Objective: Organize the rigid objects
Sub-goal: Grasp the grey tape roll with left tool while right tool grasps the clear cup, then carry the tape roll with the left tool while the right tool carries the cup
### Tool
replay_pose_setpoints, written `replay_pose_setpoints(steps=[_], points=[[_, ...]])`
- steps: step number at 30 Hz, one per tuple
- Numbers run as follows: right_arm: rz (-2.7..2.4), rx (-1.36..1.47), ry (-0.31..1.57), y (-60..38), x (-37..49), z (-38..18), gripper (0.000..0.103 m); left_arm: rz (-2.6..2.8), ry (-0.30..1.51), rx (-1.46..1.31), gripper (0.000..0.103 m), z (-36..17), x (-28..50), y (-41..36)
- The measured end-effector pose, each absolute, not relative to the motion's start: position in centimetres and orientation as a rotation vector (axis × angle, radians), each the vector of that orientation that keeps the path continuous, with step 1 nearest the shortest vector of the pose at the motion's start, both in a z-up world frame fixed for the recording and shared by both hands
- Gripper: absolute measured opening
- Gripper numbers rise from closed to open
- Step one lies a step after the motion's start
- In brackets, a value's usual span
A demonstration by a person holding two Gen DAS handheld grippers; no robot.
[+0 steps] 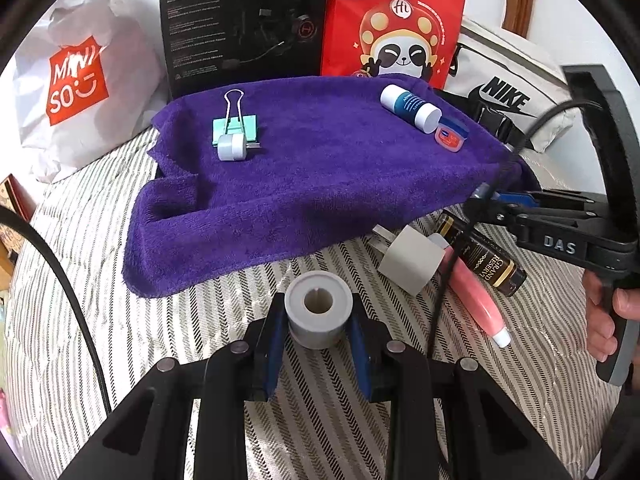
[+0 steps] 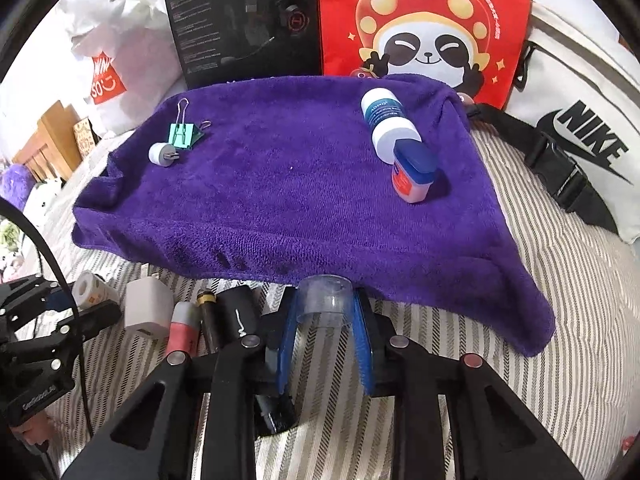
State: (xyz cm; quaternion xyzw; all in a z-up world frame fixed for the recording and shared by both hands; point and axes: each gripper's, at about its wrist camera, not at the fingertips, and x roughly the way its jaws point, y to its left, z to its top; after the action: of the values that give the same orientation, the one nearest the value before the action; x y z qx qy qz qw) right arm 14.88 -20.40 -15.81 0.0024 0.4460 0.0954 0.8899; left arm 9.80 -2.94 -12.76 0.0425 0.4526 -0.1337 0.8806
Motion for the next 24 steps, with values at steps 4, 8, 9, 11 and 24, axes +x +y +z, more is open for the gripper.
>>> replay_pose_setpoints(steps=[4,8,9,11,24], points=[[0.229,0.019,0.904,-20.9,13.9,-14.8,0.027,-0.291,0.930,0.053,0.028,-12.0,9.4,-2.2],[0.251,0.017,0.883,-21.2,13.3,-13.3,0.027,-0.281,0.919,0.036,0.028,-11.1,9.4,-1.3],[0.256,0.016,0.877,-21.2,13.2,-12.9,0.027,-0.282,0.916,0.030,0.028,-10.9,9.5,-1.0],[0.273,0.010,0.860,-21.4,13.3,-11.8,0.027,-0.284,0.910,0.018,0.028,-10.3,9.7,-0.7],[0.355,-0.039,0.668,-21.4,17.9,-1.7,0.027,-0.253,0.820,0.017,0.028,-4.0,15.4,1.9]])
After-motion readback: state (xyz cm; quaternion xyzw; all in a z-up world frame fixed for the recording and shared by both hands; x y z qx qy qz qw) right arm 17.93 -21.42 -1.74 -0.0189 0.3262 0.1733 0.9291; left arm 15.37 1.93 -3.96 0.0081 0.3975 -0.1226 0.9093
